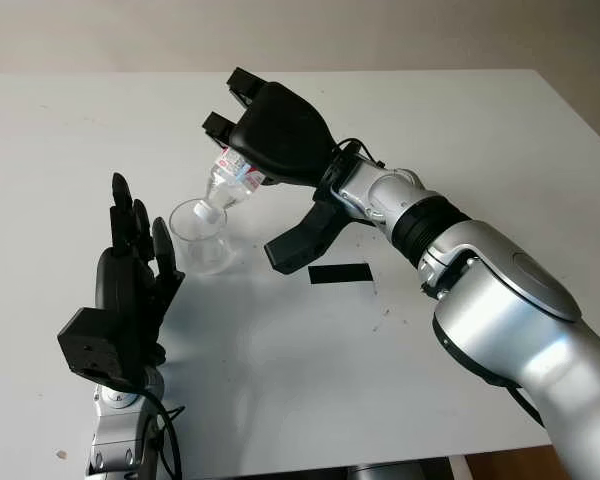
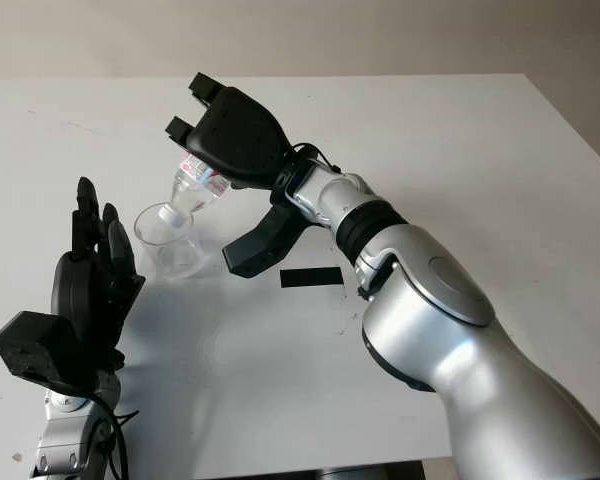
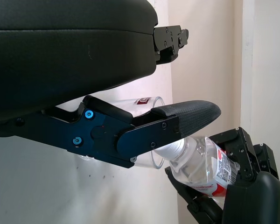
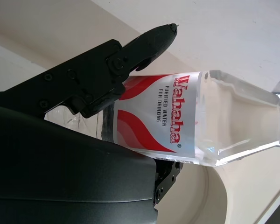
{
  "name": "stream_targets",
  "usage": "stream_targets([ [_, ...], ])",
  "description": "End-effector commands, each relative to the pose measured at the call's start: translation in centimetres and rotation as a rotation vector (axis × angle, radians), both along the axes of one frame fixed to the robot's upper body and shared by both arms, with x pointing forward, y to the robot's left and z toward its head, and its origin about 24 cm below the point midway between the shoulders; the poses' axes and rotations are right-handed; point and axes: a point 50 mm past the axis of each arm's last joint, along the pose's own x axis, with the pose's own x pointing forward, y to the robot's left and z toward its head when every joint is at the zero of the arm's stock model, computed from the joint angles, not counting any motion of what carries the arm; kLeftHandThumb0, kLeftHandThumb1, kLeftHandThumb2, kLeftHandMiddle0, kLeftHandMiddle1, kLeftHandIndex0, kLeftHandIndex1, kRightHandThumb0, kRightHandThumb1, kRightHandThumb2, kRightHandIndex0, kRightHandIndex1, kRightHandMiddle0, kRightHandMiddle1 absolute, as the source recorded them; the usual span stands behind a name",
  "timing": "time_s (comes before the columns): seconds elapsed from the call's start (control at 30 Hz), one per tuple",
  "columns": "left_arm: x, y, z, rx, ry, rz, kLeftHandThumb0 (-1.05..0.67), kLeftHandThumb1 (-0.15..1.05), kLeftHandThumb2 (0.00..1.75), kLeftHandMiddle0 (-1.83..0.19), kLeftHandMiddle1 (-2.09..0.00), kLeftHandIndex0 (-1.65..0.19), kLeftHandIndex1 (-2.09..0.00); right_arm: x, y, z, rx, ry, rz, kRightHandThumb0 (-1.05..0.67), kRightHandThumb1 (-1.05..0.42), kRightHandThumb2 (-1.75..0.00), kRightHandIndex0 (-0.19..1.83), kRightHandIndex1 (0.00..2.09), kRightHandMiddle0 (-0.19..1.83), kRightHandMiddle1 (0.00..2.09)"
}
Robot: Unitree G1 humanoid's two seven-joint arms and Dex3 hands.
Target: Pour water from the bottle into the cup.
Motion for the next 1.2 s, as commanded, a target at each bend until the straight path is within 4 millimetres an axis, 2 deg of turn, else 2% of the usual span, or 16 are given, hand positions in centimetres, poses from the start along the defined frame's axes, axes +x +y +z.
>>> stream_targets([
  [0.0,-0.1,-0.1,0.0,0.003,-0.006,-0.003,-0.70,1.05,0.71,0.11,-0.05,0.15,0.00,0.1,0.0,1.3,0.047,-0.020,0.000,-0.37,-0.93,-0.05,0.99,2.09,0.38,1.87],
  [0.07,-0.1,-0.1,0.0,0.003,-0.006,-0.002,-0.70,1.05,0.71,0.11,-0.05,0.15,0.00,0.2,-0.1,1.5,0.112,0.022,-0.010,-0.38,-0.90,-0.05,0.95,2.09,0.41,1.62],
  [0.1,-0.1,-0.1,0.0,0.004,-0.005,-0.002,-0.70,1.05,0.71,0.11,-0.05,0.15,0.00,0.3,-0.2,1.6,0.180,0.081,-0.019,-0.36,-0.89,-0.05,0.91,2.09,0.43,1.39],
  [0.13,-0.1,-0.1,0.1,0.005,-0.006,0.001,-0.70,1.05,0.71,0.12,-0.05,0.15,0.00,0.5,-0.4,1.9,0.302,0.187,-0.027,-0.34,-0.90,-0.06,0.88,2.09,0.44,1.29],
  [0.2,-0.1,-0.1,0.1,0.008,-0.007,0.004,-0.70,1.05,0.71,0.11,-0.05,0.14,0.00,0.7,-0.8,2.4,0.472,0.339,-0.029,-0.22,-1.01,-0.12,0.84,2.09,0.36,1.91],
  [0.23,-0.1,0.0,0.1,0.009,-0.007,0.005,-0.69,1.05,0.72,0.11,-0.05,0.14,0.00,0.9,-1.1,2.7,0.558,0.409,-0.033,-0.20,-1.03,-0.14,0.84,2.09,0.33,2.00],
  [0.3,-0.1,0.0,0.1,0.009,-0.010,0.004,-0.69,1.05,0.72,0.11,-0.05,0.14,0.00,1.3,-1.9,3.3,0.749,0.558,-0.030,-0.17,-1.04,-0.15,0.87,2.09,0.38,2.07],
  [0.37,-0.1,0.0,0.2,0.009,-0.013,0.006,-0.68,1.05,0.73,0.11,-0.05,0.14,0.00,1.6,-2.7,3.7,0.883,0.666,-0.021,-0.17,-1.05,-0.17,1.12,2.09,0.90,2.09],
  [0.4,-0.1,0.1,0.2,0.009,-0.013,0.007,-0.68,1.05,0.74,0.11,-0.05,0.14,0.00,1.8,-3.1,3.8,0.945,0.711,-0.021,-0.18,-1.05,-0.18,1.17,2.09,1.03,2.09],
  [0.53,-0.1,0.2,0.3,0.009,-0.014,0.006,-0.67,1.05,0.74,0.10,-0.06,0.13,0.00,2.5,-5.5,3.1,1.188,0.906,-0.027,-0.19,-1.05,-0.18,1.18,2.09,1.16,2.09],
  [0.67,-0.1,0.3,0.3,0.014,-0.010,0.001,-0.68,1.05,0.73,0.10,-0.06,0.13,0.00,2.6,-6.9,2.0,1.282,1.005,-0.022,-0.19,-1.05,-0.18,1.12,2.09,1.17,2.09],
  [0.8,-0.1,0.3,0.3,0.011,-0.008,-0.002,-0.68,1.05,0.72,0.10,-0.05,0.14,0.00,2.5,-8.5,-0.4,1.425,1.158,-0.004,-0.20,-1.05,-0.23,1.11,2.09,1.15,2.09],
  [0.93,-0.1,0.3,0.3,0.018,-0.008,-0.003,-0.67,1.05,0.73,0.10,-0.05,0.14,0.00,2.0,-9.3,-2.9,1.501,1.283,-0.026,-0.16,-1.05,-0.28,1.26,2.09,1.14,2.09],
  [1.0,-0.1,0.3,0.3,0.019,-0.007,-0.005,-0.68,1.05,0.72,0.10,-0.05,0.14,0.00,1.5,-9.6,-4.1,1.546,1.355,-0.018,-0.13,-1.05,-0.29,1.29,2.09,0.96,2.09],
  [1.07,-0.1,0.3,0.3,0.018,-0.004,-0.006,-0.68,1.05,0.71,0.11,-0.05,0.14,0.00,0.8,-10.0,-5.7,1.575,1.406,-0.027,-0.13,-1.05,-0.25,1.22,2.09,0.64,2.09],
  [1.17,-0.1,0.4,0.2,0.017,-0.002,-0.006,-0.69,1.05,0.71,0.11,-0.05,0.14,0.00,-0.2,-10.1,-7.1,1.575,1.423,-0.057,-0.16,-1.05,-0.23,1.14,2.09,0.48,2.09],
])
